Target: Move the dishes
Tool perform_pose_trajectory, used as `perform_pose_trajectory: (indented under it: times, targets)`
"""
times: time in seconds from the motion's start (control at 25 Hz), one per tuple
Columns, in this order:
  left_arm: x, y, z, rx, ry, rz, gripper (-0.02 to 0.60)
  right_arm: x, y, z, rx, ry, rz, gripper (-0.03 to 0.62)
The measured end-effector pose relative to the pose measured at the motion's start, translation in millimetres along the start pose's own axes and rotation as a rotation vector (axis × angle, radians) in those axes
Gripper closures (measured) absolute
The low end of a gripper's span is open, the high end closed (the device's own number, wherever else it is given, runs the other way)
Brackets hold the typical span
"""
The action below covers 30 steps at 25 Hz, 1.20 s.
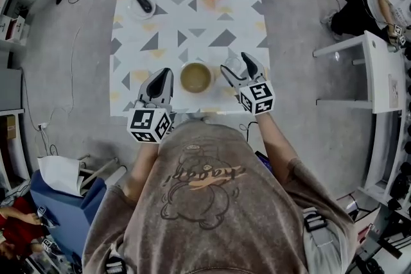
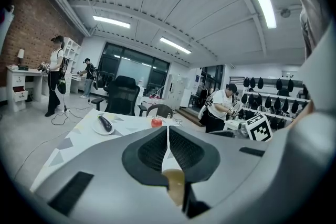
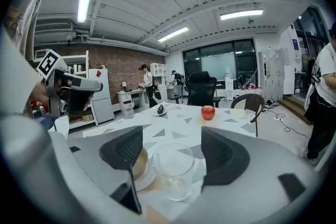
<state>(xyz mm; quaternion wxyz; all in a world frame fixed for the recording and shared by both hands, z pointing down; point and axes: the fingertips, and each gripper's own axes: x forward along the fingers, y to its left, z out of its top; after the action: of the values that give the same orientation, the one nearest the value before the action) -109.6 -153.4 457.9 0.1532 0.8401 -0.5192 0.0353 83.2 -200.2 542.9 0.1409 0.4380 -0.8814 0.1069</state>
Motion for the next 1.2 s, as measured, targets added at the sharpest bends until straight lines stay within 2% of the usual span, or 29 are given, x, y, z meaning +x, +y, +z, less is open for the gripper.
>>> perform_pose_trajectory:
  times: [0.4, 0.64, 0.92, 1.2]
  targets:
    - [-1, -18, -4, 0.0, 0.002, -0.046, 0.554, -40, 11, 26, 0.022, -0.077, -0.036, 0.255]
    - [-5, -32, -9, 0.004, 0.008, -0.082, 0.554, -63, 24, 26, 0.043, -0.092, -0.047, 0.26]
    - [-12, -36, -12, 0.009, 0.015, -0.103, 0.554, -68, 52, 8, 0.069, -0.06, -0.02, 0.29]
    - [-21, -27, -15, 0.007, 0.015, -0.093, 0.554, -55, 80, -19, 0.086, 0.011, 0.023, 0.319]
